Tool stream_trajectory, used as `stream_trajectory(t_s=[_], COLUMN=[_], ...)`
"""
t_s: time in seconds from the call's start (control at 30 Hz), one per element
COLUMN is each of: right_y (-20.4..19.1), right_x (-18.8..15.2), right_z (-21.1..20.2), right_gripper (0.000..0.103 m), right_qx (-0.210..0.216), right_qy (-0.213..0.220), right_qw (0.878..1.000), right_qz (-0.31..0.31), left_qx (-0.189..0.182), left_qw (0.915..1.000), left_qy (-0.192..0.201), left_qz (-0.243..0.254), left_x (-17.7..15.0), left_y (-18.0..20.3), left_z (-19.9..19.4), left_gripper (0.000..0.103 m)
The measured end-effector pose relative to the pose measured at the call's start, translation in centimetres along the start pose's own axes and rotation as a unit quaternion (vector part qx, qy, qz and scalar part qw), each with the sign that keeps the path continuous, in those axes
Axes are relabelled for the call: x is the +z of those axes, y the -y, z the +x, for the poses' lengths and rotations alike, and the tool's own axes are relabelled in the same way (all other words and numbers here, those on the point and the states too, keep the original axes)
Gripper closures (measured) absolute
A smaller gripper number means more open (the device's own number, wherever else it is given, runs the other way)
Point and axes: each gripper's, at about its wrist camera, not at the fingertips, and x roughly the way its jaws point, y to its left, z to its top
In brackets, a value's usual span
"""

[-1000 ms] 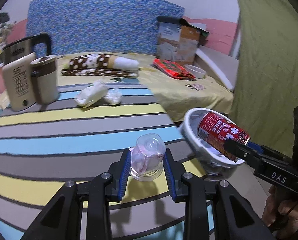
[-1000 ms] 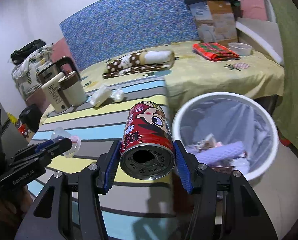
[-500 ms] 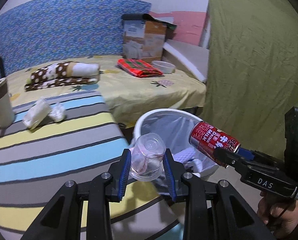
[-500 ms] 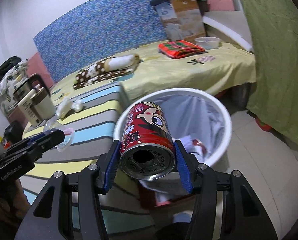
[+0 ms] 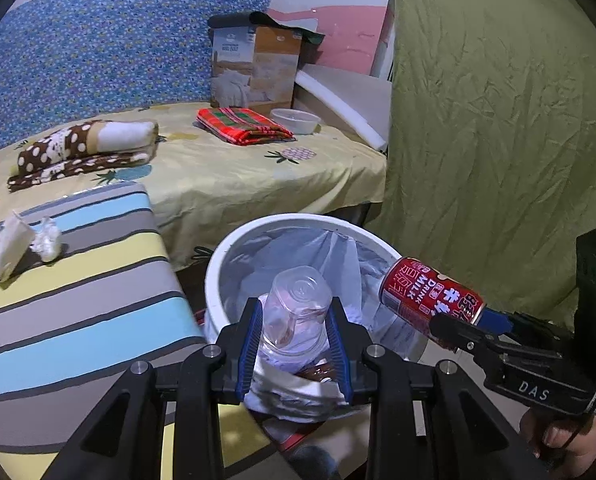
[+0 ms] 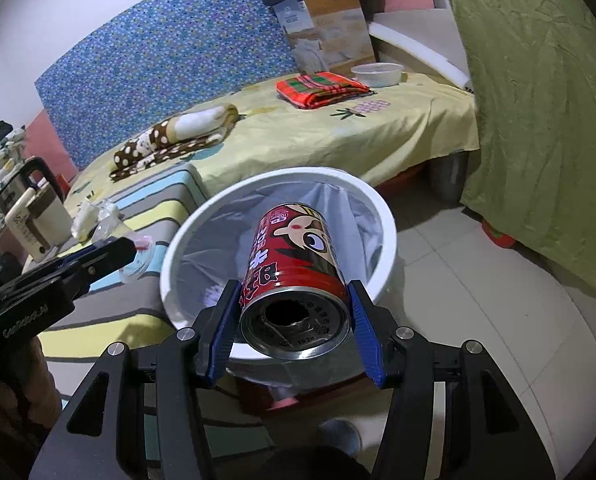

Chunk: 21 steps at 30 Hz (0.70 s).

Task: Collect trash
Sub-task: 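Open both tools to drop the can and cup into the bin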

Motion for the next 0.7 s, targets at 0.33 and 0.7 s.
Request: stream_trajectory(t_s=[0.33,0.7], right_y=[0.6,0.5], right_x=[-0.3,-0.2], right_z=[1.3,1.2], right_gripper=[0.048,0.047], right_qx=[-0.005,-0.003], right_qy=[-0.028,-0.028], right_qw=[1.000,0.999], right_qz=[-0.005,-0.014], left_qx=[-0.006,-0.005], left_qw=[0.9997,0.9997], left_qy=[-0.025,-0.024], left_qz=[0.003,0.002], left_x=[-0.4,-0.4], left_y=[-0.1,-0.4], left_z=[3.2,3.3], left_gripper=[0.070,0.064])
